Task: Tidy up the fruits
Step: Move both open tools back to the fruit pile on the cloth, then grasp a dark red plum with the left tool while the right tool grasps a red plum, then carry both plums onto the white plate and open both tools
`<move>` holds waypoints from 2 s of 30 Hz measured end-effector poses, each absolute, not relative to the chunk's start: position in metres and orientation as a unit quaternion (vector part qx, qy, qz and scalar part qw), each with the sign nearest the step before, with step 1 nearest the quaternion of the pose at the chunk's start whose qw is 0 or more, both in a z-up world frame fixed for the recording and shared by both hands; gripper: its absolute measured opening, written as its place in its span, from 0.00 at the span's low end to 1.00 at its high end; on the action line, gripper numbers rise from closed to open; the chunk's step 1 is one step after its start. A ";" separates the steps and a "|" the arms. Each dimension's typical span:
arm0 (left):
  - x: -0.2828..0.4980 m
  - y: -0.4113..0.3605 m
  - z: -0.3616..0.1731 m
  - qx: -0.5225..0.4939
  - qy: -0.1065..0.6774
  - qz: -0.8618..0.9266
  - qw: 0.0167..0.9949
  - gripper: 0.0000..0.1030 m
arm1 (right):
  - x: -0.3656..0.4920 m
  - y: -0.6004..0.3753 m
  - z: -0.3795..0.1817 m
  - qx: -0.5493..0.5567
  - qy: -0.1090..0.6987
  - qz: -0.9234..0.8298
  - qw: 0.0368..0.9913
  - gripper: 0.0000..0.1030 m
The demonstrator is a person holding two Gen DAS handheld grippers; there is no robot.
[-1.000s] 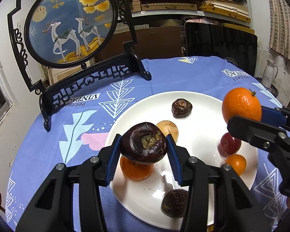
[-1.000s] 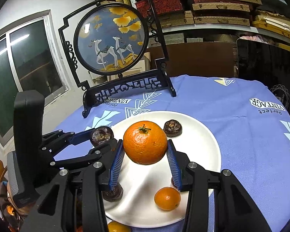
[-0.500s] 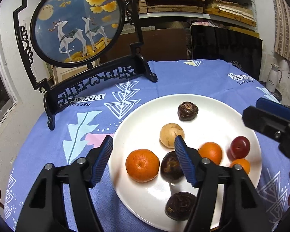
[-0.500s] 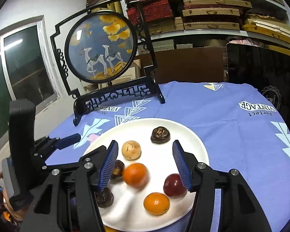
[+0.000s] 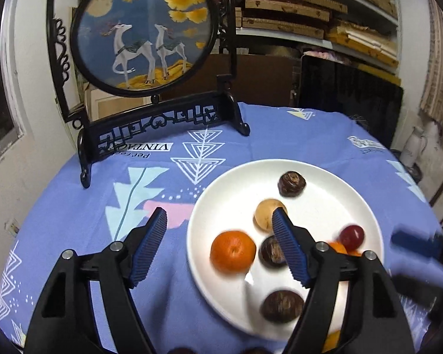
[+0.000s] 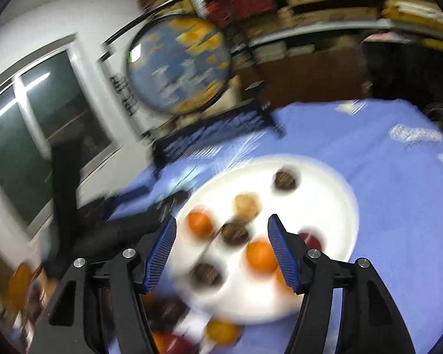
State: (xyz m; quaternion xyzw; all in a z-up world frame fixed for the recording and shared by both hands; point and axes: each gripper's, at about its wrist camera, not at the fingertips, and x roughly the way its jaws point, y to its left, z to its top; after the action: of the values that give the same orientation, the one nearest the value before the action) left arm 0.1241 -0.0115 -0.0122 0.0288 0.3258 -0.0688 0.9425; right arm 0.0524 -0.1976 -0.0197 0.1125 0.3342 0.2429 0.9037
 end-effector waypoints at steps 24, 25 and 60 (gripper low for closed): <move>-0.020 -0.063 -0.058 0.262 0.353 -0.257 0.861 0.80 | -0.036 -0.194 -0.071 -0.025 0.428 0.236 0.872 0.25; -0.017 -0.067 -0.063 0.271 0.358 -0.259 0.855 0.80 | -0.037 -0.197 -0.071 -0.020 0.429 0.237 0.872 0.25; 0.136 -0.029 0.020 0.030 0.328 -0.098 0.939 0.38 | 0.081 -0.215 0.035 0.082 0.265 0.191 0.941 0.25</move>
State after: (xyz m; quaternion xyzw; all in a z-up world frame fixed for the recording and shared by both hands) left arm 0.1357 -0.0294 0.0200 0.0298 0.3281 -0.0978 0.9391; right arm 0.0813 -0.2153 0.0351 0.0820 0.2653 0.1913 0.9414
